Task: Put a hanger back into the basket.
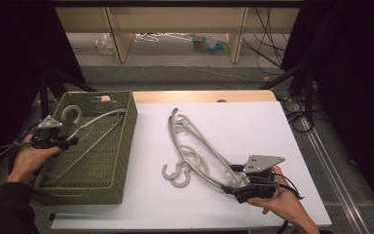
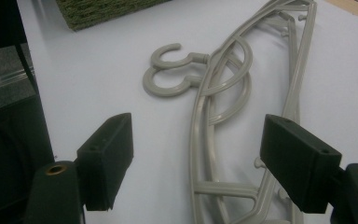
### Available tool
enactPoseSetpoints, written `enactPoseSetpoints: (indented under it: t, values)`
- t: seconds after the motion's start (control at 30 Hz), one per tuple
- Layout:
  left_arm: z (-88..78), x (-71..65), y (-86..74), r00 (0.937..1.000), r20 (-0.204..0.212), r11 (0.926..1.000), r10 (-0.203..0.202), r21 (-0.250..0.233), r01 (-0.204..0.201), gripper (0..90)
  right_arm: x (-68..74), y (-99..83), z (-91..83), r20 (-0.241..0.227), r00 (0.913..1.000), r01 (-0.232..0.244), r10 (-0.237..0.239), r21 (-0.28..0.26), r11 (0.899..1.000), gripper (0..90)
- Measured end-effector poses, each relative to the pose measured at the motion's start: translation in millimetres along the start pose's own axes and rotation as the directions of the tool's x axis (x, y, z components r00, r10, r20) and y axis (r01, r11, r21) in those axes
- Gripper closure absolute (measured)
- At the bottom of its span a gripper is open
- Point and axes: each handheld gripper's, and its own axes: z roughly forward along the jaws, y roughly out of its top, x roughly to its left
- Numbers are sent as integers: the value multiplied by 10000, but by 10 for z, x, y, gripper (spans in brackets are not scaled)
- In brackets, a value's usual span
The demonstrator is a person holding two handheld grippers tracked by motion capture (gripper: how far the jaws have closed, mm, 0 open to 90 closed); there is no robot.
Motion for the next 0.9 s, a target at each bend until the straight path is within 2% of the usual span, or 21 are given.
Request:
enactPoseSetpoints:
  t: [0.1, 0.17, 0.2, 0.23, 0.27, 0.3, 0.4, 0.5, 0.6, 0.67, 0.77, 0.8, 0.9]
  values:
    - [12, 21, -3, 9981, -340, 9986, -519, 40, 520, 705, 3, -2, 3, 26, 10000, 33, -33, -11, 10000, 267]
    - [17, 34, -9, 9942, -774, 9966, -743, 296, 768, 664, 3, 0, -2, -3, 10000, 1, -1, -8, 10000, 267]
    - [15, 53, -20, 9918, -815, 9944, -981, 309, 1009, 656, 1, 2, -3, -11, 10000, -16, 16, -10, 10000, 266]
    - [11, 68, -25, 9877, -1065, 9928, -1143, 242, 1175, 649, -1, -3, -1, 22, 10000, 11, -11, -13, 10000, 267]
    - [11, 68, -25, 9877, -1065, 9928, -1143, 242, 1175, 647, -1, -3, -1, 22, 10000, 11, -11, -13, 10000, 267]
    - [4, 77, -24, 9861, -1270, 9935, -1067, 268, 1109, 647, 1, -6, -1, 16, 10000, -8, 8, 14, 10000, 266]
    - [-3, 91, -36, 9769, -1766, 9897, -1206, 547, 1320, 637, 0, -7, 10, -31, 10000, -8, 9, 24, 10000, 267]
    - [3, 118, -56, 9772, -1668, 9871, -1311, 696, 1443, 639, 3, -8, 8, -46, 10000, 9, -9, 60, 10000, 266]
    - [1, 108, -60, 9781, -1647, 9877, -1275, 693, 1404, 632, 1, -6, 6, -15, 10000, -42, 42, 42, 10000, 266]
    - [-25, 101, -49, 9731, -1763, 9861, -1482, 487, 1590, 594, 0, -10, 7, -30, 10000, -44, 44, 57, 10000, 266]
    - [-99, 83, -21, 9711, -1737, 9855, -1637, 148, 1688, 578, -2, -10, 12, -21, 10000, -58, 59, 39, 10000, 266]
    - [-131, 71, -7, 9699, -1705, 9844, -1739, -44, 1757, 523, -1, -13, 12, -18, 10000, -54, 54, 48, 10000, 265]
    - [-233, 7, 34, 9660, -1445, 9756, -2144, -801, 2046, 480, -7, -12, 17, 25, 10000, -60, 60, 38, 10000, 262]
